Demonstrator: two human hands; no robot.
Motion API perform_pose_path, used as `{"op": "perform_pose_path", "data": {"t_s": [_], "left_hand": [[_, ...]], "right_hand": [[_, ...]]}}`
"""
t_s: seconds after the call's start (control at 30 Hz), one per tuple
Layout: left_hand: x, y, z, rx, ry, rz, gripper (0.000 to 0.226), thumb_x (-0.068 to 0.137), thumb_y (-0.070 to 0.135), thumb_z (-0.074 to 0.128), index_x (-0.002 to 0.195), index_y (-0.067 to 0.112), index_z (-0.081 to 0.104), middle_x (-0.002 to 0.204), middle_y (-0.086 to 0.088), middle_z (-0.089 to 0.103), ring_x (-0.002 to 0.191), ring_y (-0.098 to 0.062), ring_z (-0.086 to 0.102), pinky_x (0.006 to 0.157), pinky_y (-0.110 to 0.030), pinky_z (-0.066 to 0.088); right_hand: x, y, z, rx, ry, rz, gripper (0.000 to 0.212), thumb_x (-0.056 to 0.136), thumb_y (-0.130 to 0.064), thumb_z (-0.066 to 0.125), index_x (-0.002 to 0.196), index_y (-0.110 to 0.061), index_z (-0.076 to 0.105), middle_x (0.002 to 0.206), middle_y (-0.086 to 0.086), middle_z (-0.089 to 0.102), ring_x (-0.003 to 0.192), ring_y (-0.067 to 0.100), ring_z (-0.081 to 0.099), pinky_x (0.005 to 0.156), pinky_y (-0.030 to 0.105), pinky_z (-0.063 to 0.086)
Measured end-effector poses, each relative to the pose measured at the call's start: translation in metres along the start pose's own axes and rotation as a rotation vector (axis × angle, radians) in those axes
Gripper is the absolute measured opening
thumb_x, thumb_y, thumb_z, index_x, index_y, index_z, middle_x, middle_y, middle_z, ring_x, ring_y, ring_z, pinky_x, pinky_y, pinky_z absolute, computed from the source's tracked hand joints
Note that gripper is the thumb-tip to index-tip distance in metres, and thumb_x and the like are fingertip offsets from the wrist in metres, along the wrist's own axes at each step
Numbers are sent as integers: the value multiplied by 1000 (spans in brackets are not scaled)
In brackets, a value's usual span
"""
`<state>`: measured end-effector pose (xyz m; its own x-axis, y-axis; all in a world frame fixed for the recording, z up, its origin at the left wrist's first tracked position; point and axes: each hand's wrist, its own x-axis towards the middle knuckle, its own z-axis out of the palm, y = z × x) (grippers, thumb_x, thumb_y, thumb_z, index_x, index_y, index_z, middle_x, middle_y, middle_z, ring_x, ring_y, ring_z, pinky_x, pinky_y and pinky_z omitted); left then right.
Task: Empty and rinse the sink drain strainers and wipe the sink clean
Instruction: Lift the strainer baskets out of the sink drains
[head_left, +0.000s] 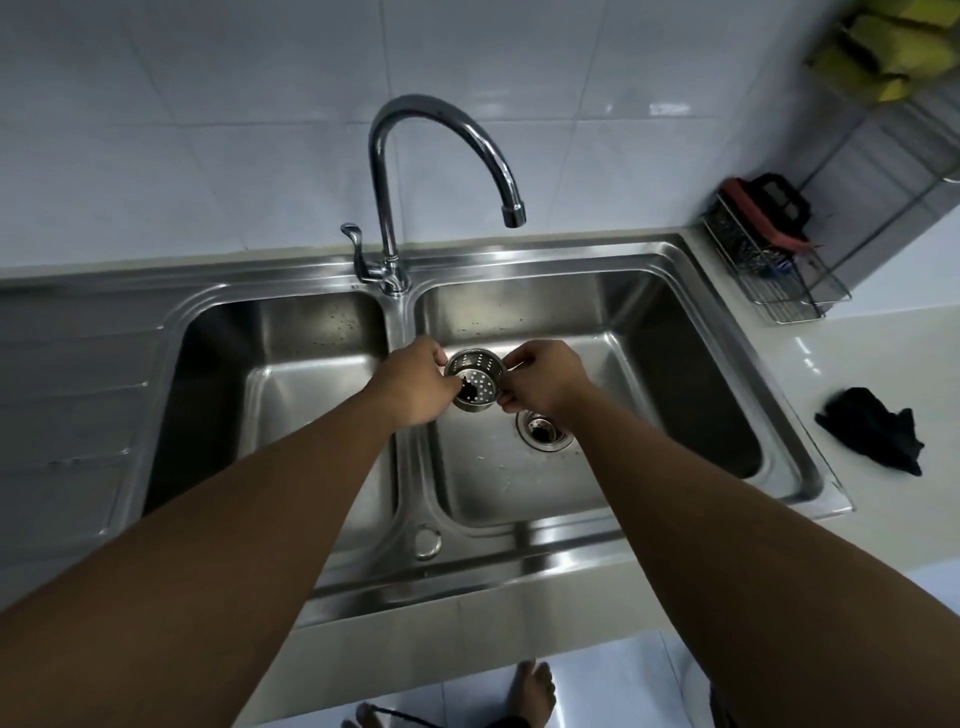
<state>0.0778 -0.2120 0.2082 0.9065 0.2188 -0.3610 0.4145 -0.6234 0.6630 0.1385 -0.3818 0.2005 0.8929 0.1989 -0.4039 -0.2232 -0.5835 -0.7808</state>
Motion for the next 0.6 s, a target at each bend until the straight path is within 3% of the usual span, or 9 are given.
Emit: {"op": "perform_pose_path", "data": {"t_s": [0.1,0.27,0.5,0.6], "left_hand": [[6,8,20,25,-21,-38,27,86,26,64,109,21,51,96,-9,71,85,-24,69,74,-32,54],[21,16,52,31,-56,-96,30,85,22,65,111,18,52,100,-11,68,89,-28,70,84,-42,58],[46,9,92,112,-95,-214,37,87,17,65,121,14,51,105,-12,69,95,-27,69,83,-40,57],[56,1,108,194,-89,-252,44,86,13,67,127,12,50,115,-11,65,101,-27,66,74,-33,53]], "right_hand": [[9,19,-10,-2,-12,32,9,79,-11,76,77,-13,67,56,7,72,53,21,71,73,45,64],[26,47,-19,-41,-36,60,10,80,-9,74,74,-15,69,58,7,73,57,23,74,71,44,64],[55,84,-16,-162,-120,99,18,75,0,75,68,-16,70,65,10,75,66,27,76,73,43,64],[67,100,-9,-118,-147,163,9,83,0,68,86,-8,71,80,16,76,74,29,77,72,44,64]]}}
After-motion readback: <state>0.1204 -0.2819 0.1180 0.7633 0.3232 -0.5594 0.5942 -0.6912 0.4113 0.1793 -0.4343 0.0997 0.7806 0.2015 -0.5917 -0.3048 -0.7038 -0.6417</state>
